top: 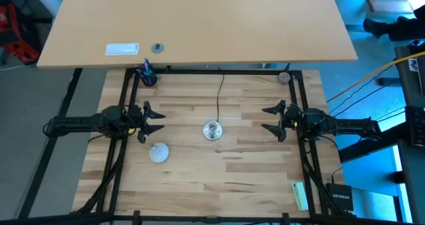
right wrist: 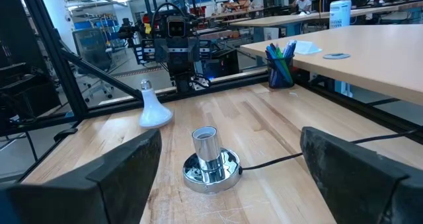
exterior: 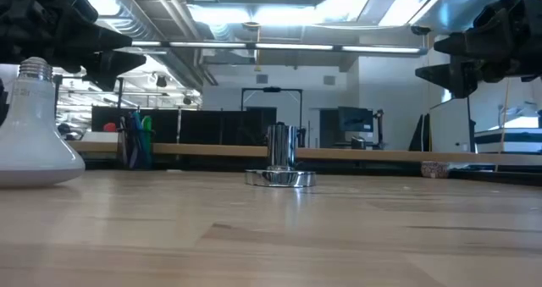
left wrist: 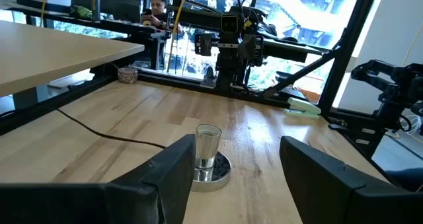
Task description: Screw lightbulb
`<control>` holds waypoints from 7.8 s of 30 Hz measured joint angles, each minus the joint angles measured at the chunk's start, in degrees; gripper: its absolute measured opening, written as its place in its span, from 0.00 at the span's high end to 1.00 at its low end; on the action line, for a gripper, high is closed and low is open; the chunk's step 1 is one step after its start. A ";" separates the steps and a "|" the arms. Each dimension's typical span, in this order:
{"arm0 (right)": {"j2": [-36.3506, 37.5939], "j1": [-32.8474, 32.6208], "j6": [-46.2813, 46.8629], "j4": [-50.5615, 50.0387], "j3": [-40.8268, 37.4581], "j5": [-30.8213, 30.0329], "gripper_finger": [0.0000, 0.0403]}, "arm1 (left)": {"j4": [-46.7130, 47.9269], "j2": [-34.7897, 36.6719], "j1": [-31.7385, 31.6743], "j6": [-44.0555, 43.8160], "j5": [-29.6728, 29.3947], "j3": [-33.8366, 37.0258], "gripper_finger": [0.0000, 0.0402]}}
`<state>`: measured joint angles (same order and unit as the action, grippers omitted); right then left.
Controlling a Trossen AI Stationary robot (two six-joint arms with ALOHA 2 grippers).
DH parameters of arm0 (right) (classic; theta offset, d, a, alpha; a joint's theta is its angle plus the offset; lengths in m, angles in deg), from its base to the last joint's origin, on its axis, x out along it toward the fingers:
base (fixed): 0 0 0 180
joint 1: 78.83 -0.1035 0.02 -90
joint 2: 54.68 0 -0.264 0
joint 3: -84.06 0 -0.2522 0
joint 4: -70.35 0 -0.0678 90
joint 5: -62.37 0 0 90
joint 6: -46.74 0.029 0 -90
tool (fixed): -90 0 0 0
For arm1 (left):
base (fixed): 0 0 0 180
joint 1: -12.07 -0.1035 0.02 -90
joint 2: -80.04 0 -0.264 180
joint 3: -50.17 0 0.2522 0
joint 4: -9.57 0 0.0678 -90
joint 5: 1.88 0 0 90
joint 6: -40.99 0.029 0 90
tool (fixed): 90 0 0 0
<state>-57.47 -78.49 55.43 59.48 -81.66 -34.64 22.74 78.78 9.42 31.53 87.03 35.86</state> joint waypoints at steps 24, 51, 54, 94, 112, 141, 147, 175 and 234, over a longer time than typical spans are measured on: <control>0.02 0.07 18.11 6.70 0.43 -11.01 0.10 | -0.31 -0.01 -0.02 -10.07 -0.03 0.03 0.48; -49.11 -0.02 20.25 30.12 20.03 4.98 0.10 | -0.49 -0.01 -0.07 -3.87 -2.26 0.03 0.48; -60.18 -0.02 16.85 30.12 27.66 9.27 0.10 | -0.49 -0.01 -0.07 -3.89 -2.26 0.03 0.48; -143.31 -6.71 -1.66 26.02 106.85 11.34 0.10 | -0.49 -0.01 -0.13 -2.51 -2.72 0.01 0.48; -149.13 -7.61 -4.55 27.40 112.65 7.58 0.24 | -0.49 -0.01 -0.13 -2.10 -2.74 0.01 0.48; -152.17 -8.89 -5.22 28.05 115.38 8.05 0.61 | -1.77 0.01 -0.13 -0.37 -2.96 0.01 0.48; -150.69 -9.11 -10.53 25.89 115.25 4.26 0.61 | -1.93 0.01 -0.13 -1.43 -2.93 0.01 0.48; -126.92 -10.42 -58.33 -36.48 115.12 -31.12 0.61 | -0.42 -0.20 0.17 -47.82 -1.56 -0.08 0.48; -127.45 -9.70 -81.38 -24.23 115.07 -19.16 0.61 | -40.52 -44.45 10.93 -55.22 -6.65 -1.20 0.48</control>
<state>-184.92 -88.20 -25.95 35.25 33.41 -53.79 -17.79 34.33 20.35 -23.68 80.39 34.66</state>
